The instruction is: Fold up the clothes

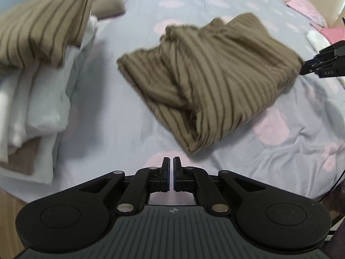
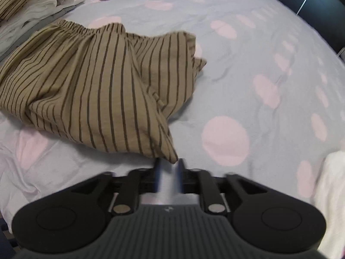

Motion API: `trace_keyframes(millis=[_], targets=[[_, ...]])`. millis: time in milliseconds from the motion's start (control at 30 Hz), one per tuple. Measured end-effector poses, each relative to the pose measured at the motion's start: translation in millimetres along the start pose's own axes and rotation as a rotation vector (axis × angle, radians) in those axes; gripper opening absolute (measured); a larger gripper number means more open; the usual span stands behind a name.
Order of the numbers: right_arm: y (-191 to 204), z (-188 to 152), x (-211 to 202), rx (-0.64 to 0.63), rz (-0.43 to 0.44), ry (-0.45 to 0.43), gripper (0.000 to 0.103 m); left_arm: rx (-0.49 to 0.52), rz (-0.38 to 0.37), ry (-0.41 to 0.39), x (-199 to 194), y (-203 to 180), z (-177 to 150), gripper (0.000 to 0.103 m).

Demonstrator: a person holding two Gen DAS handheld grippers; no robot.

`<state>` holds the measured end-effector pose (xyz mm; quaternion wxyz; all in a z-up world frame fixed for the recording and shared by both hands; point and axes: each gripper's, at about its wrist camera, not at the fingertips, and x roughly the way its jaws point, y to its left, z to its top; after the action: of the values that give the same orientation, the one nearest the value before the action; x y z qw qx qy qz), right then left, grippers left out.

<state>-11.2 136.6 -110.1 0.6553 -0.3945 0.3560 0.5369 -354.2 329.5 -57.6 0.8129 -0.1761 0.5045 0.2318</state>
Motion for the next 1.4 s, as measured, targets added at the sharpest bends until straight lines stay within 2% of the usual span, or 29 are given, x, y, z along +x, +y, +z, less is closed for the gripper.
trace_keyframes(millis=[100,133,200,367,500,533,567,600,633,667,733,967,1033,1100,1133,1200,1233,1267,1400], targets=[[-2,5,-20,0.019,0.022,-0.043,0.036,-0.023,-0.019,-0.049,-13,0,9,0.024],[-3,7,-26,0.024,0.030,-0.059,0.038,-0.028,-0.025,-0.067,-17,-2,12,0.026],[-4,10,-36,0.033,0.039,-0.094,0.040,-0.044,-0.046,-0.103,-24,-2,21,0.039],[-4,22,-41,0.095,0.106,-0.192,0.040,-0.116,-0.122,-0.191,-25,-5,42,0.046],[0,33,-26,0.120,0.156,-0.207,0.039,-0.146,-0.126,-0.181,-10,-9,55,0.044],[1,35,-20,0.127,0.167,-0.197,0.038,-0.146,-0.118,-0.168,-5,-10,57,0.041],[2,37,-15,0.134,0.178,-0.186,0.037,-0.141,-0.114,-0.150,0,-11,59,0.027],[2,39,-8,0.136,0.194,-0.165,0.022,-0.135,-0.104,-0.136,4,-11,59,0.013],[2,40,-1,0.136,0.212,-0.139,0.001,-0.131,-0.091,-0.125,6,-10,59,0.009],[2,40,3,0.133,0.218,-0.128,0.001,-0.139,-0.082,-0.124,7,-8,58,0.004],[0,42,6,0.147,0.198,-0.138,0.001,-0.167,-0.068,-0.132,8,-1,56,0.001],[-11,44,22,0.201,0.159,-0.113,0.000,-0.234,-0.027,-0.073,24,20,47,0.000],[-10,44,29,0.187,0.136,-0.089,0.000,-0.213,0.031,-0.063,26,22,47,0.000],[-12,44,30,0.192,0.152,-0.076,0.001,-0.238,0.020,-0.067,24,26,46,0.000],[-13,45,28,0.190,0.158,-0.077,0.007,-0.244,0.005,-0.085,20,27,46,0.000],[-13,46,21,0.176,0.155,-0.086,0.012,-0.243,-0.009,-0.129,10,27,46,0.017],[-11,48,15,0.157,0.142,-0.104,0.022,-0.235,-0.004,-0.152,5,26,47,0.020],[-10,49,9,0.147,0.135,-0.127,0.026,-0.229,0.002,-0.177,1,25,49,0.026],[-2,57,-8,0.122,0.155,-0.242,0.027,-0.166,0.017,-0.285,-14,10,58,0.027]])
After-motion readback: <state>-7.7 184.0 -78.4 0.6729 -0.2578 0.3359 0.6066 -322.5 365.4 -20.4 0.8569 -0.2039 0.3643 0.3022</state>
